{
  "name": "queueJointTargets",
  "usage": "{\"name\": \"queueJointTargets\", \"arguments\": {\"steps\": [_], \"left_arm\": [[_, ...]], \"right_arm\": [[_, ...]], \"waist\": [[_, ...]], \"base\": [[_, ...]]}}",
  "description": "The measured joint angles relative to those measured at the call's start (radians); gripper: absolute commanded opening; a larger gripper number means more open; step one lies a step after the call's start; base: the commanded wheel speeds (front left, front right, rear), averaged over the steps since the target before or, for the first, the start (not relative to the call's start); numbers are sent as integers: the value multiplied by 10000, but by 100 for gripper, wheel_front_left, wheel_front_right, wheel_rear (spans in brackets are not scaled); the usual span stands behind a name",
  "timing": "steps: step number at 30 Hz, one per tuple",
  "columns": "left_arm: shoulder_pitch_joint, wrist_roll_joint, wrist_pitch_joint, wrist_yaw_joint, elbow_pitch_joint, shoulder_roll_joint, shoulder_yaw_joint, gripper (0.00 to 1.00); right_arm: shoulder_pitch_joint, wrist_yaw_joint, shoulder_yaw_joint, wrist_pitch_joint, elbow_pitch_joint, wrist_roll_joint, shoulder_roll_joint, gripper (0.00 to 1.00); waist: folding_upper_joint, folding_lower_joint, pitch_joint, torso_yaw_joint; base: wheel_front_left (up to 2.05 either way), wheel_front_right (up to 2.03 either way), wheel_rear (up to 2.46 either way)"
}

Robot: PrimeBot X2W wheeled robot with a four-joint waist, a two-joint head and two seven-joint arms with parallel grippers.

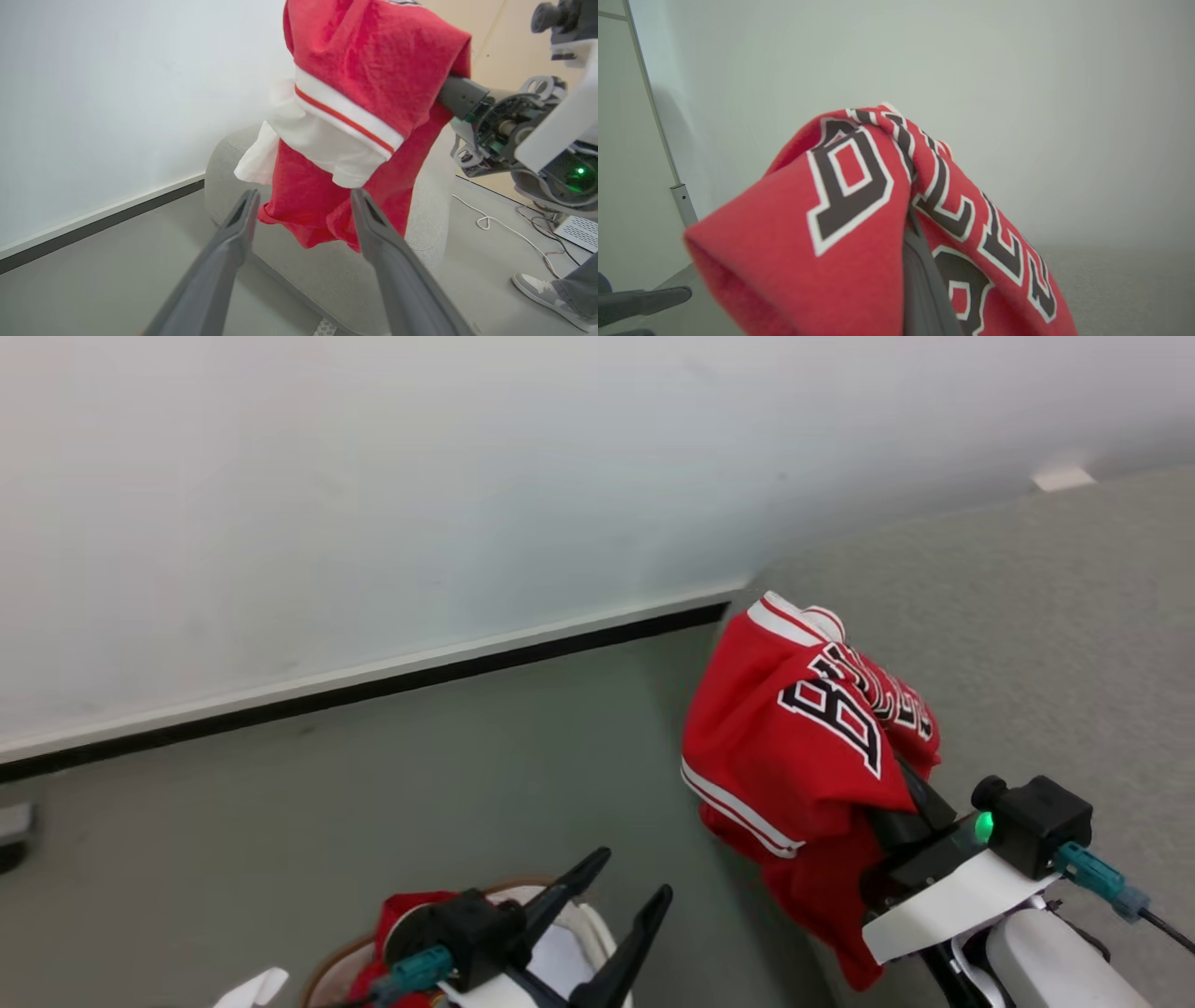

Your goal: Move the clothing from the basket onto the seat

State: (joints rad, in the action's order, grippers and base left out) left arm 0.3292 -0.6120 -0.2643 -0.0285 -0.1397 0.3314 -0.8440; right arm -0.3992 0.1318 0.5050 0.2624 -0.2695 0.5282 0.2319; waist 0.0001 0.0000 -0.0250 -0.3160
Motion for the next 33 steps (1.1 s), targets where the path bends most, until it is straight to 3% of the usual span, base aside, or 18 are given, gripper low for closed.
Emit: {"name": "queueJointTargets", "arguments": {"steps": [9,19,28,33], "left_arm": [[615,575,102,-242,407,-56,-207,100],[2351,1200,1085,-537,1348,525,-291,100],[3287,1455,1369,-635,1638,721,-100,100],[3300,1427,1271,-589,1534,809,-8,100]], "right_arm": [[-117,0,-1183,0,736,374,81,0],[-3103,0,-3854,-690,418,610,1024,0],[-6516,2,-6546,-1383,-2243,-527,2242,0],[-6916,0,-7563,-1131,-4387,-1985,2228,0]], "waist": [[0,0,-1111,-1128],[0,3,-3694,-1123],[-1,5,-5828,-563],[0,4,-6340,-57]], "base": [[0,0,0],[0,0,0],[0,0,0],[0,0,0]]}}
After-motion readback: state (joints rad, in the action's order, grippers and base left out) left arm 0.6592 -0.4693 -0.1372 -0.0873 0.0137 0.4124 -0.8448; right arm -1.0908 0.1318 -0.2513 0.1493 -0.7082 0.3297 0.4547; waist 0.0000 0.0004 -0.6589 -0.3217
